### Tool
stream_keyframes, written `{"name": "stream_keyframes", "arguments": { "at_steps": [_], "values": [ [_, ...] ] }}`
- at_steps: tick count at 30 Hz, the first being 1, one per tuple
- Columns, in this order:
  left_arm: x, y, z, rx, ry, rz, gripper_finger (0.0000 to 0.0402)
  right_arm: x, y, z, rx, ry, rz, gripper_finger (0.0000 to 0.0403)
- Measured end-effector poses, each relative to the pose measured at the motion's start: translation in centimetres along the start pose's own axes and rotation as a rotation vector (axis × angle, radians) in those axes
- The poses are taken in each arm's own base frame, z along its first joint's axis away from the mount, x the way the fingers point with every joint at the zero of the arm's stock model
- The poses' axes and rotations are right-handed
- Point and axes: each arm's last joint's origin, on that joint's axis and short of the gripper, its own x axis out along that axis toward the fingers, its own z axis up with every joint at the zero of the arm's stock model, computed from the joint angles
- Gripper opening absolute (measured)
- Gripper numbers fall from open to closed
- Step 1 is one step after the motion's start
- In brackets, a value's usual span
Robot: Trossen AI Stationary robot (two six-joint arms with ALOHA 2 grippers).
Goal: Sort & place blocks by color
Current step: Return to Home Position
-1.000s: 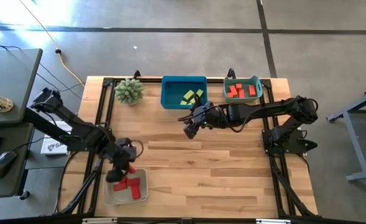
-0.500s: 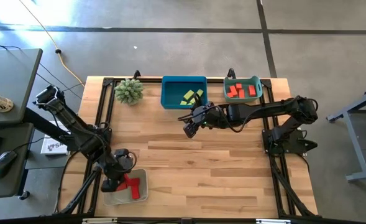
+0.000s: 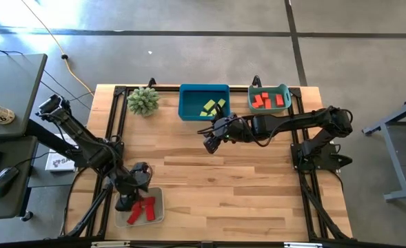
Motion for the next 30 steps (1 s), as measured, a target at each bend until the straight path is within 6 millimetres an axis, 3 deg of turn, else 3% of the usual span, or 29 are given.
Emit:
{"name": "stream_keyframes", "arguments": {
  "at_steps": [7, 12, 15, 25, 30],
  "values": [
    [-4.3, 0.6, 0.9, 0.063, -0.300, 0.083, 0.0158, 0.0, 0.0, 0.0, 0.000, 0.001, 0.002, 0.0220],
    [-7.9, 1.7, 0.1, 0.081, -0.492, 0.145, 0.0158, 0.0, 0.1, 0.0, 0.004, 0.016, 0.027, 0.0220],
    [-9.0, 2.6, -0.9, 0.071, -0.609, 0.160, 0.0158, 0.0, 0.2, -0.1, 0.004, 0.031, 0.047, 0.0220],
    [-8.1, 6.6, -4.5, 0.016, -0.974, 0.090, 0.0158, -0.1, 0.4, -0.2, 0.003, 0.053, 0.082, 0.0220],
    [-6.9, 8.2, -5.8, 0.028, -1.026, 0.081, 0.0158, -0.1, 0.4, -0.2, 0.029, 0.054, 0.082, 0.0220]
  ]
}}
